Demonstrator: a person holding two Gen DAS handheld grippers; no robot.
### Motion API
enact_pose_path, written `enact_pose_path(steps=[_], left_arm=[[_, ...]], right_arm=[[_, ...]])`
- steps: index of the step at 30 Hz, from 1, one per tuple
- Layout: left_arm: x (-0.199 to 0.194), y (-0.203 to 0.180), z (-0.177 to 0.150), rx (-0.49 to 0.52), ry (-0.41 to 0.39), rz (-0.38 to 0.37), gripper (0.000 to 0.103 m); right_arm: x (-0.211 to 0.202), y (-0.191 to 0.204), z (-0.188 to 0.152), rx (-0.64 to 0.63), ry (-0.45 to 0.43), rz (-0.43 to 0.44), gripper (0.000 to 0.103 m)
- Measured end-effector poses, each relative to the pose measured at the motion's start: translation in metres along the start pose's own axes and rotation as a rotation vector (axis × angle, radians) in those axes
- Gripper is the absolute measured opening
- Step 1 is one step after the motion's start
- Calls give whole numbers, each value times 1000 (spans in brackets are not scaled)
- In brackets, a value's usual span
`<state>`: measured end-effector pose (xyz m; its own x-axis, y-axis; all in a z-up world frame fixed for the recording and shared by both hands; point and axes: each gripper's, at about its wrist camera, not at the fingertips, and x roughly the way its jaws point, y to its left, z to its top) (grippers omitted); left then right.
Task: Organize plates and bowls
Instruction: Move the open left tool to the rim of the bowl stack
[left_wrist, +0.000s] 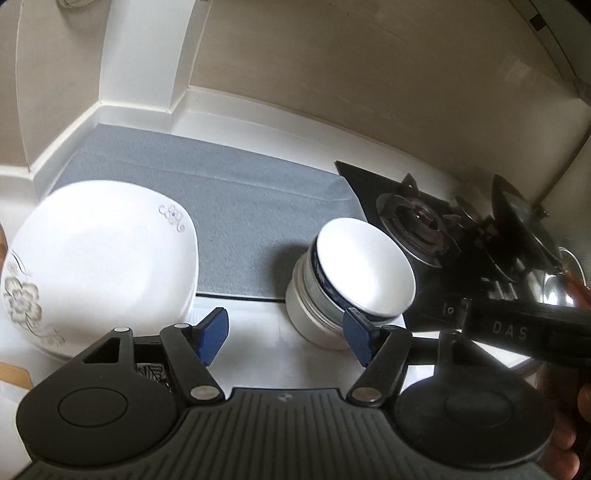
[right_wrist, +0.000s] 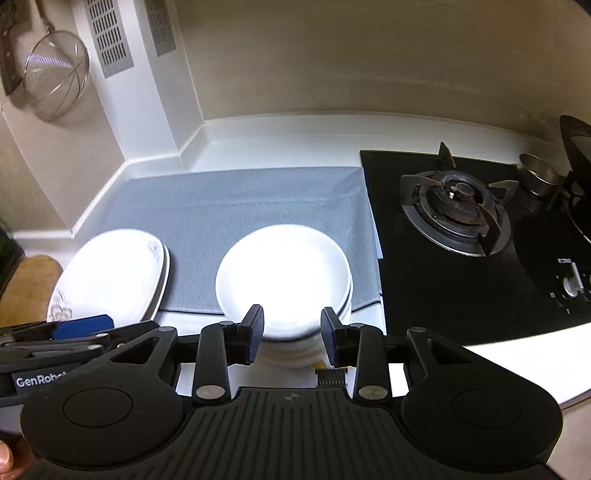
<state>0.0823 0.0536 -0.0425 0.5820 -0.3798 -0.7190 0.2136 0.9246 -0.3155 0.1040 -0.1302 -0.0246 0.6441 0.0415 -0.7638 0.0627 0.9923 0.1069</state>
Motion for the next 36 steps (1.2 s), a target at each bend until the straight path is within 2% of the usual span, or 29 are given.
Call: enact_pose_path(steps=[8, 16, 20, 26, 29, 36], left_arm=[[4, 0, -6, -20, -3, -2, 76], [5, -11, -3, 46, -51, 67, 86], [8, -15, 4, 68, -73, 108, 89], [16, -29, 26, 82, -116, 130, 89], [21, -35, 36, 67, -136, 144, 89], [35, -39, 46, -5, -114, 179, 89]], right_arm=[[-7, 7, -6, -21, 10, -27, 36], [-5, -2, -8, 11, 6, -19, 36], [3, -10, -3, 32, 4, 4, 36], [22, -25, 16, 47, -3, 53, 39], [32, -38, 30, 57, -5, 80, 42], [55, -64, 53, 14, 0, 147, 43]])
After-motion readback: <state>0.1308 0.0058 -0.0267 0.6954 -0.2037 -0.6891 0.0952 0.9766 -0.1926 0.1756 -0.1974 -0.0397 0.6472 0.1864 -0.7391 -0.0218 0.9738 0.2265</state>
